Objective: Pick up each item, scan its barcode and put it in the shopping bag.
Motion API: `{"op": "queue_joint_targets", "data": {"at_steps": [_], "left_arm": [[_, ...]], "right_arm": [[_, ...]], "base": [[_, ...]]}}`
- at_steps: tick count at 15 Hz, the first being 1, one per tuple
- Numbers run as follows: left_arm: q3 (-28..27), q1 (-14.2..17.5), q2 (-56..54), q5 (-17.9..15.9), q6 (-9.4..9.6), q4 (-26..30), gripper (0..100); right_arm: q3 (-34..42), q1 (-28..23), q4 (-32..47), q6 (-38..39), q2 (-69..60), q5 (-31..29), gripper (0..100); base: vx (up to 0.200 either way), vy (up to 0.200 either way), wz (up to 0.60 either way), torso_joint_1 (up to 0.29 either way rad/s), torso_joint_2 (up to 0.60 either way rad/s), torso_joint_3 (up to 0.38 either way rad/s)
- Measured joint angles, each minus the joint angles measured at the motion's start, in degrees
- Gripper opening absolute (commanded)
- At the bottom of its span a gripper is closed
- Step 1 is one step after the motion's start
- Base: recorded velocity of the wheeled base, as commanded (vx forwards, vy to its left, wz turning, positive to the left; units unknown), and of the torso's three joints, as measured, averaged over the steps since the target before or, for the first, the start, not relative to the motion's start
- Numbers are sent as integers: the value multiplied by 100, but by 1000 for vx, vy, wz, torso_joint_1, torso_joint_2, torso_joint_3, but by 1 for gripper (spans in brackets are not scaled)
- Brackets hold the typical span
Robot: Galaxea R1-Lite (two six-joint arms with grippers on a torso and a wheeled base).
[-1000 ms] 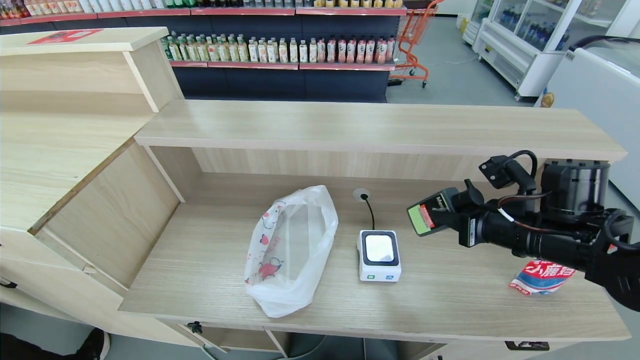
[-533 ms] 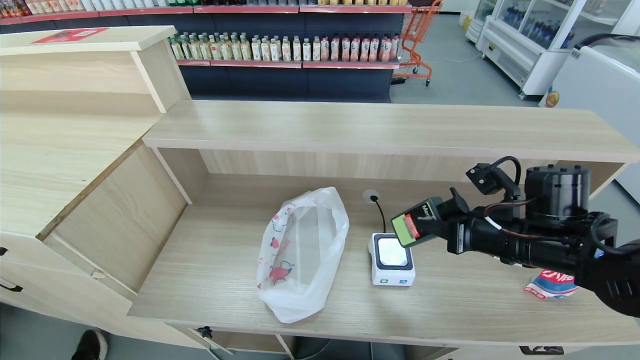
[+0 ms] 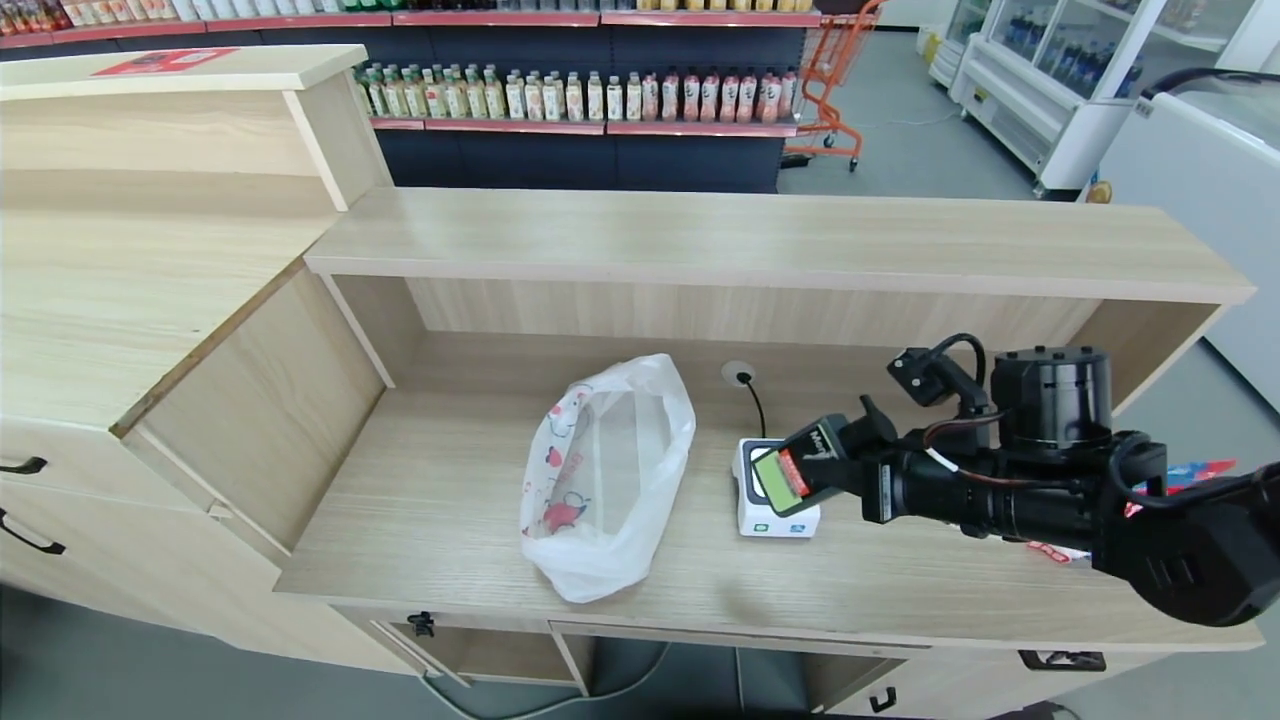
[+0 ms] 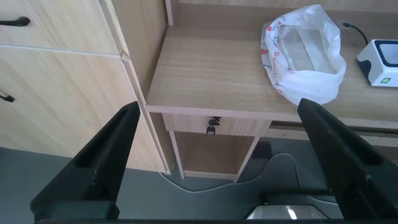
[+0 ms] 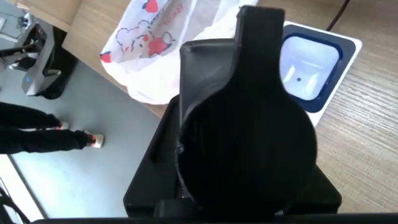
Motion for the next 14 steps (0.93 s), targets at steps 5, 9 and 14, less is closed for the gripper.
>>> {"op": "queue_joint_targets", "data": {"at_steps": [5, 9, 14], "left_arm": [[0, 5, 0, 0, -5, -2, 100], [0, 0, 0, 0, -6, -2, 100], [0, 0, 0, 0, -5, -2, 100]], "right_arm": [[-861, 254, 0, -46, 641, 0, 0], [-1776, 549, 0, -260, 1458, -9, 0], [-2790, 951, -41, -1969, 2701, -46, 0]], "base": [[0, 0, 0, 0, 0, 0], [0, 0, 0, 0, 0, 0], [0, 0, 0, 0, 0, 0]]}}
